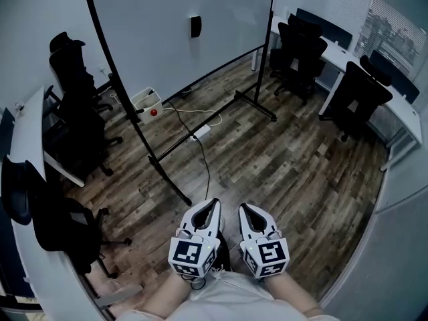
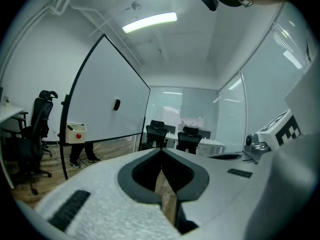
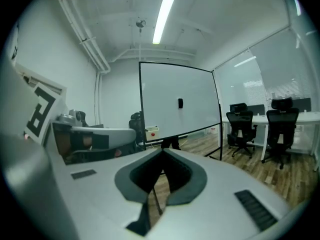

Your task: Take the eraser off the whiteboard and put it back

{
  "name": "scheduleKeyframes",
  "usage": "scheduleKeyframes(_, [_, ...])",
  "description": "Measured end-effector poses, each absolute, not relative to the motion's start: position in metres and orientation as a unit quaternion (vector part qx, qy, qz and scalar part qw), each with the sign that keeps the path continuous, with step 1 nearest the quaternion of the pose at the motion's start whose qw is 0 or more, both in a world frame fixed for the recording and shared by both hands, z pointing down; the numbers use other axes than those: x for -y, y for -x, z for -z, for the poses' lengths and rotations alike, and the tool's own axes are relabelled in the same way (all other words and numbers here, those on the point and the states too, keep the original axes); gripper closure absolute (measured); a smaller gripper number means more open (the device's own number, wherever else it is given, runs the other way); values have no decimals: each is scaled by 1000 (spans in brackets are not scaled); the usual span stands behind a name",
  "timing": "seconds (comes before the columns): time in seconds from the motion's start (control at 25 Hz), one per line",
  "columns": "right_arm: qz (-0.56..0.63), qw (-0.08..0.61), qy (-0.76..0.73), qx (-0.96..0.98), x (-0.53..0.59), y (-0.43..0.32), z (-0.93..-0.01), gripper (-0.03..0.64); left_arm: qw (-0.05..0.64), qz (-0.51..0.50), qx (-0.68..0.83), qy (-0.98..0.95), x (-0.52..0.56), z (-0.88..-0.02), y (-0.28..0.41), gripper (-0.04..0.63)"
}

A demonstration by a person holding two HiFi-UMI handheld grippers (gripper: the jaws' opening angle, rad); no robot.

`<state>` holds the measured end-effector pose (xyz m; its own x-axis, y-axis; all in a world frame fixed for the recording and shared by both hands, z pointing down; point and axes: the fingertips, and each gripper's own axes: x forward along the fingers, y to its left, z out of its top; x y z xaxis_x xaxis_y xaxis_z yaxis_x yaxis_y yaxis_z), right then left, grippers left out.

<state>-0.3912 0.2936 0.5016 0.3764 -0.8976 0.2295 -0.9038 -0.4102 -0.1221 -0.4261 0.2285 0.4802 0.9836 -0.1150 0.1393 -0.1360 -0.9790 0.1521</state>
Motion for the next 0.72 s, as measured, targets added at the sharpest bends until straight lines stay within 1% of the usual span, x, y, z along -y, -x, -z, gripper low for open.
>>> scheduleKeyframes(0.28, [-131,14,-838,530,-220,302,-501,589,78,-61,76,-992,-144,-474,337,578])
scheduleKeyframes(0.52, [-116,19,-845,522,-143,223,-485,589,58,-44,68,-995,-63,-451,254,577])
scheduleKeyframes(0.72, [-109,22,-853,510,-99,168,-471,589,53,-39,62,-996,-14,-440,202,578])
